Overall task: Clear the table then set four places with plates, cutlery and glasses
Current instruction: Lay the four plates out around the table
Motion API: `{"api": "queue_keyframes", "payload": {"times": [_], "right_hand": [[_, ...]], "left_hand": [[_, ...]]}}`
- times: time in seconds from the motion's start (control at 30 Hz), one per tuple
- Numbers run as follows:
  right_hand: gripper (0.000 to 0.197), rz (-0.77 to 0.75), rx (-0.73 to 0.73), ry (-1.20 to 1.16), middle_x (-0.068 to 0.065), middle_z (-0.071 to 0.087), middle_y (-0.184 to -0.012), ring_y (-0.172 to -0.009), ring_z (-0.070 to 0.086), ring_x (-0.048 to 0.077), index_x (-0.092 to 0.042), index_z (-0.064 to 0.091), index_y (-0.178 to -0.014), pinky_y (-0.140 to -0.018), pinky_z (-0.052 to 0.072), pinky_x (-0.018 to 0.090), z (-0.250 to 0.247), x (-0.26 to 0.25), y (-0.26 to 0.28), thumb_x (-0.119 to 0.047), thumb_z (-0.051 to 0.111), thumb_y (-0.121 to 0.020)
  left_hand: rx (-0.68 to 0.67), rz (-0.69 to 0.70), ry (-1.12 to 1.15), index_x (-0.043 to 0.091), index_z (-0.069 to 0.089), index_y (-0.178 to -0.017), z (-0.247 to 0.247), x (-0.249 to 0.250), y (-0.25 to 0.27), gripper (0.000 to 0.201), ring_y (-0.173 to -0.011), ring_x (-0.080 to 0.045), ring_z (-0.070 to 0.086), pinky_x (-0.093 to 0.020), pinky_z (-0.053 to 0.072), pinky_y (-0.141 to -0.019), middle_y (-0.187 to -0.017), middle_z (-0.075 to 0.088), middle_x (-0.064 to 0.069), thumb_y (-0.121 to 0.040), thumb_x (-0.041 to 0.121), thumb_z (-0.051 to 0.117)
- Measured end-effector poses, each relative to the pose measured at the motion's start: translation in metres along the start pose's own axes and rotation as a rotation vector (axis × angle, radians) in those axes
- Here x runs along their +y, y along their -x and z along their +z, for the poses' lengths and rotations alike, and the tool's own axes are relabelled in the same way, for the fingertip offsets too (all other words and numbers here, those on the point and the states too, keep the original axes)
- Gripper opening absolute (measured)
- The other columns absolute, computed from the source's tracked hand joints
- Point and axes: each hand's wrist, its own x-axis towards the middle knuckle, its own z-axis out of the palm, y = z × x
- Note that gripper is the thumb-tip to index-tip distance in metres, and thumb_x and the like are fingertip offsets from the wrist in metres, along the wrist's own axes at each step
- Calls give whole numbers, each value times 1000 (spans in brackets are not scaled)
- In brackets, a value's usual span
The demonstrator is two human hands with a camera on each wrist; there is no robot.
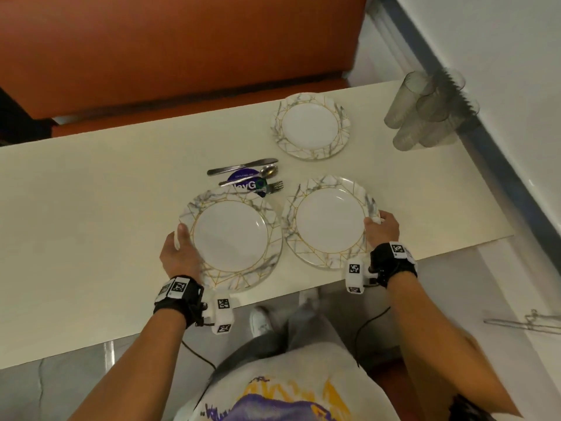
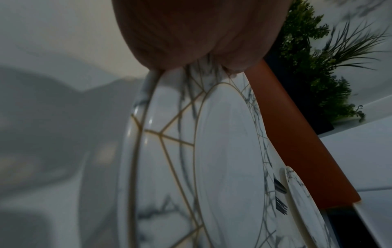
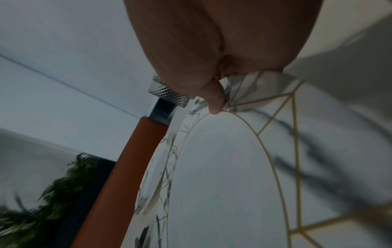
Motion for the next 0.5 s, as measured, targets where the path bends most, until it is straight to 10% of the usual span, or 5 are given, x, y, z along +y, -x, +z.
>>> {"api": "queue_keyframes", "payload": {"times": [0.5], "right_hand": [[48, 16, 88, 138, 19, 60, -132, -117, 61, 34, -6, 56, -132, -90, 51, 34, -24, 26, -3, -17, 73, -88]], "left_hand": [[31, 100, -12, 7, 69, -124, 9, -6, 29, 56, -115, -27, 63, -37, 49, -101, -122, 71, -10, -104, 55, 48]]}}
